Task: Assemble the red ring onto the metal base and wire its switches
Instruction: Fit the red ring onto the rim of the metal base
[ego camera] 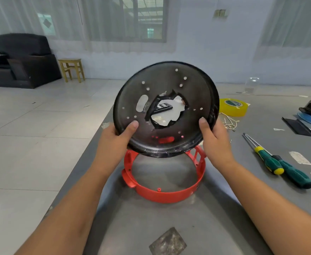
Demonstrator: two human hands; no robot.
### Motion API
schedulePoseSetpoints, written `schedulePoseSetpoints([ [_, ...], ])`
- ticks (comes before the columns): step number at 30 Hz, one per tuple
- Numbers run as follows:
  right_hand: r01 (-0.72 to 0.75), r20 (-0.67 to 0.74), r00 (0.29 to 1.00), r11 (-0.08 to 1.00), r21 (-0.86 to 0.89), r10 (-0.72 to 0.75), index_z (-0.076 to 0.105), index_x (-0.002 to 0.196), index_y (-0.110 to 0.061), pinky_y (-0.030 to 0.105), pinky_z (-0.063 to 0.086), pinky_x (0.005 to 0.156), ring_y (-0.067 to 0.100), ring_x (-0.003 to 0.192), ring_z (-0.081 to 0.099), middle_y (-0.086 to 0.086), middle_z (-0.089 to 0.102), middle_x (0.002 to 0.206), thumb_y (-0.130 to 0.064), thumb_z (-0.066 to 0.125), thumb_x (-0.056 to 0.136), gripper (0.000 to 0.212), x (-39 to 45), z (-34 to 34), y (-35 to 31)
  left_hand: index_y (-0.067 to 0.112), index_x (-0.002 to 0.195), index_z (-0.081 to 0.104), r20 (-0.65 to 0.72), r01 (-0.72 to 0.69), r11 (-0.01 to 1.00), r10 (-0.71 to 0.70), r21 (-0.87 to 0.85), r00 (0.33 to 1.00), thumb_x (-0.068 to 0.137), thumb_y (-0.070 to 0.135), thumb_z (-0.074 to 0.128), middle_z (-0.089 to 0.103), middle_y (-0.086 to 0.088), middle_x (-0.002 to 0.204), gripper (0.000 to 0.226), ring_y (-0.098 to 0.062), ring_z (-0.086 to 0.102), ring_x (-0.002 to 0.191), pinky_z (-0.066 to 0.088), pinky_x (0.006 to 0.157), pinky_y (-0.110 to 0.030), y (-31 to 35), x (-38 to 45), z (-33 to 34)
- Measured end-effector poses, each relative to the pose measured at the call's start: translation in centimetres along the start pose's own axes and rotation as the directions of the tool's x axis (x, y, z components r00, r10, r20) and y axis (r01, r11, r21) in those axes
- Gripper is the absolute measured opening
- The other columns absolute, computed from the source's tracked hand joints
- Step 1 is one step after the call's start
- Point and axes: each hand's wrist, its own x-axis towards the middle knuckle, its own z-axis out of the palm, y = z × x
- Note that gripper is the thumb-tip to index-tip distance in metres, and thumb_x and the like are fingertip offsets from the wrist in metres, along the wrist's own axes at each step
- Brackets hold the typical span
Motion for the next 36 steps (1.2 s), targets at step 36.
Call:
schedulePoseSetpoints([
  [36,-0.468,-0.027,0.878,0.869,0.159,0.478,0.058,0.142,-0.027,0.040,0.038,0.117,0.006,0.131,0.055,-0.012,0.063,0.138,-0.079,0.040,0.082,0.082,-3.9,0.2,2.4,0.021,0.097,0.083,0.135,0.519,0.788,-0.505,-0.332,0.853,0.099,0.063,0.044,0.080,-0.009,0.107,0.058,-0.029,0.077,0.099,0.060,0.088,-0.044,-3.9,1.1,3.5],
])
